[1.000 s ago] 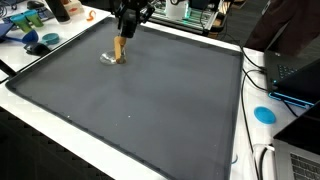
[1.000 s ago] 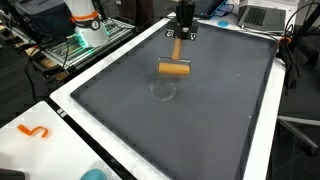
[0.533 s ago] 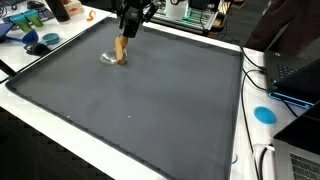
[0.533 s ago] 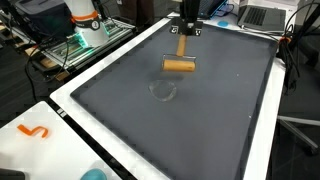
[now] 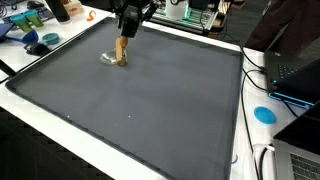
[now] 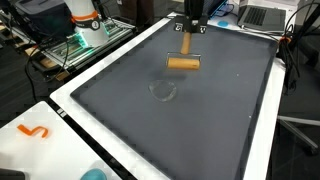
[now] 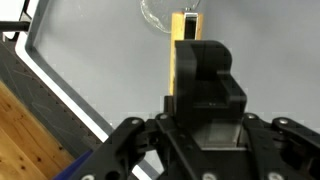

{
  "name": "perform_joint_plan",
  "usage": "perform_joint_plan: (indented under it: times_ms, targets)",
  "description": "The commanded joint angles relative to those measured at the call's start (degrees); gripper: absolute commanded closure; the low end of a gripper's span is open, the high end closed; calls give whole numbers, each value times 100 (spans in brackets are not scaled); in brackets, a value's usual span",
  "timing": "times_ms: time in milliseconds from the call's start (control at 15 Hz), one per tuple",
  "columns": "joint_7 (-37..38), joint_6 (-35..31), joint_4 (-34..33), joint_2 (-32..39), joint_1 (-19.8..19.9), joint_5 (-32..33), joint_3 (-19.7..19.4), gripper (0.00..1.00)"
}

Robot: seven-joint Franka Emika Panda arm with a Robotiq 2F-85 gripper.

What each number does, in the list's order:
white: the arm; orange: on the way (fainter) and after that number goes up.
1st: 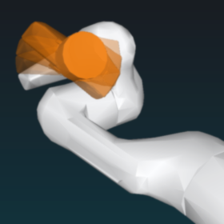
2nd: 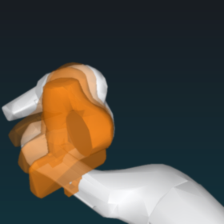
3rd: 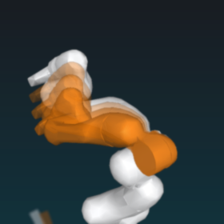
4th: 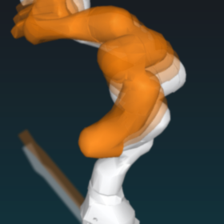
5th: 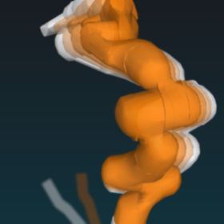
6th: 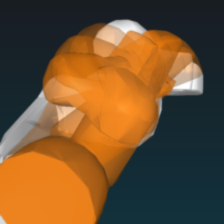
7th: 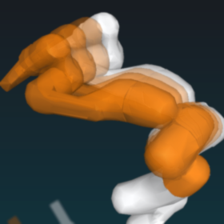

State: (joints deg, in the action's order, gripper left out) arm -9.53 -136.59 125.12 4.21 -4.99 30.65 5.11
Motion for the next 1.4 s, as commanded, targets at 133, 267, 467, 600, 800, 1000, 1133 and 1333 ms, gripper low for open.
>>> perform_joint_plan:
  times_ms: [133,267,467,600,800,1000,1133,1333]
  targets:
    - [-572,179,-205,-49,89,-766,-55,76]
    - [-734,203,-267,-70,141,-991,-99,76]
    - [-918,215,-340,-113,250,-1241,-191,76]
    - [-1137,206,-392,-138,348,-1485,-263,76]
    - [-1597,237,-472,-167,522,-1977,-383,76]
    - [-2192,378,-596,-192,720,-2525,-516,76]
    - [-2757,531,-683,-228,874,-2977,-618,76]
    - [-3609,913,-893,-236,1103,-3689,-818,76]
